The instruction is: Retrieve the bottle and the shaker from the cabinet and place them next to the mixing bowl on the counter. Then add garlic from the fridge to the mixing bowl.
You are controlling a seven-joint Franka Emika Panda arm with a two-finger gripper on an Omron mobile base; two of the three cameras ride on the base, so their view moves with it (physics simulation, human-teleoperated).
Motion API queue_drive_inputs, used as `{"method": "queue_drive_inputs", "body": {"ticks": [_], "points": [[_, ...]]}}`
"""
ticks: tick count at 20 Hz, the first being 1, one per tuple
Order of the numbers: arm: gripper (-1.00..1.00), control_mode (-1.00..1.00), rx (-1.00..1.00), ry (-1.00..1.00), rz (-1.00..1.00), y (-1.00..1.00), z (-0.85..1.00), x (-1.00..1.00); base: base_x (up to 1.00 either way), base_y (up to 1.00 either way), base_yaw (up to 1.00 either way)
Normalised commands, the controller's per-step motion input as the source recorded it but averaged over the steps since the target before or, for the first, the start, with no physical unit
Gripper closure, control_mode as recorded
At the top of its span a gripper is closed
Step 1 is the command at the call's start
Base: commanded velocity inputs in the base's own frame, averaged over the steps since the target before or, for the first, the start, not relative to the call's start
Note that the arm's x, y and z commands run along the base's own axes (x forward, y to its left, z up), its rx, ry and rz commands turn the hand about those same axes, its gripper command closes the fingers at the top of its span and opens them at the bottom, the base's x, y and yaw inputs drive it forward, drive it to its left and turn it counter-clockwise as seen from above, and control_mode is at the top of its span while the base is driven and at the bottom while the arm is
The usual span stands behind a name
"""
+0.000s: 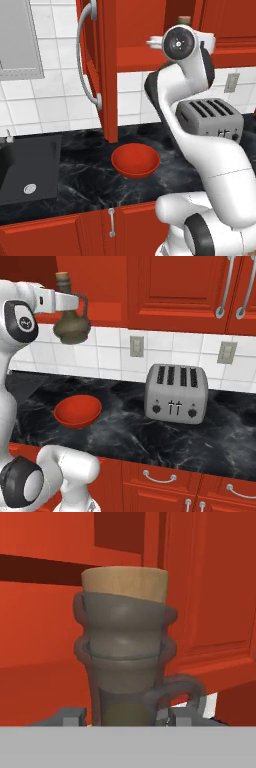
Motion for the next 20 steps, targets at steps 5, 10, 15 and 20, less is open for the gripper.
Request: {"method": "queue_drive_inputs", "body": {"ticks": [5, 10, 15, 20], "points": [[1.00, -1.00, 0.00, 0.04, -0.12, -0.20, -0.36, -0.80, 0.00, 0.00, 0.00], [1.00, -1.00, 0.00, 0.06, -0.02, -0.25, -0.52, -0.42, 0.00, 0.00, 0.00], [1.00, -1.00, 0.00, 0.04, 0.00, -0.38, -0.49, -0.34, 0.00, 0.00, 0.00], [1.00, -1.00, 0.00, 0.00, 0.00, -0.37, -0.41, -0.43, 0.00, 0.00, 0.00]]}}
